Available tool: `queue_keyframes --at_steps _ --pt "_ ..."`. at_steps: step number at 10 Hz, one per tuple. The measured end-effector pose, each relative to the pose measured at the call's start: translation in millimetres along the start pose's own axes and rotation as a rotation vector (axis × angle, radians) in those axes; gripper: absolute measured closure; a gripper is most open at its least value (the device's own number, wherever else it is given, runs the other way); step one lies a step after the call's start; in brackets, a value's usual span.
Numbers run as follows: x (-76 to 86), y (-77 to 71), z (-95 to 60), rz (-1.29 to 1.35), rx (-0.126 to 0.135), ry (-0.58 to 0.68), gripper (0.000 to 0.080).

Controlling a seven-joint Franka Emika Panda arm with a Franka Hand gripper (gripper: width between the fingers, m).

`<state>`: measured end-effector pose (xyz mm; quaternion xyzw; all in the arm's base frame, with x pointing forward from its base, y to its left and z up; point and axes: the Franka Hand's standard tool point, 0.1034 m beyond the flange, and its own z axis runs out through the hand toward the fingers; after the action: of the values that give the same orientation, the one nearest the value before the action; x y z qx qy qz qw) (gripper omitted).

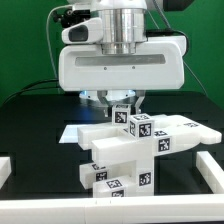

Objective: Assemble chair

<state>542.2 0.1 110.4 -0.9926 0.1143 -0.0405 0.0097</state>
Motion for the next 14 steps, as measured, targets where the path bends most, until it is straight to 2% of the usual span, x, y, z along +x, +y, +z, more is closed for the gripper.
queue_keyframes --at_steps 3,8,9,11,12,13,14 --pt "-0.2 -0.5 0.1 0.197 0.006 -0.001 0.0517" --pt "1.7 2.4 -0.5 0.69 0.021 -0.005 0.0515" --pt "1.8 2.4 -0.1 0.835 0.033 -0.003 0.0515" --pt "1.6 1.8 0.1 0.876 0.038 -0.004 0.0515" --pt "1.5 1.6 0.1 0.855 0.038 -0.004 0.0416" --pt "1.3 0.9 0.2 0.848 0.038 -0.004 0.0276" --pt "0.8 -1.5 0.4 0.754 0.039 -0.004 0.0189"
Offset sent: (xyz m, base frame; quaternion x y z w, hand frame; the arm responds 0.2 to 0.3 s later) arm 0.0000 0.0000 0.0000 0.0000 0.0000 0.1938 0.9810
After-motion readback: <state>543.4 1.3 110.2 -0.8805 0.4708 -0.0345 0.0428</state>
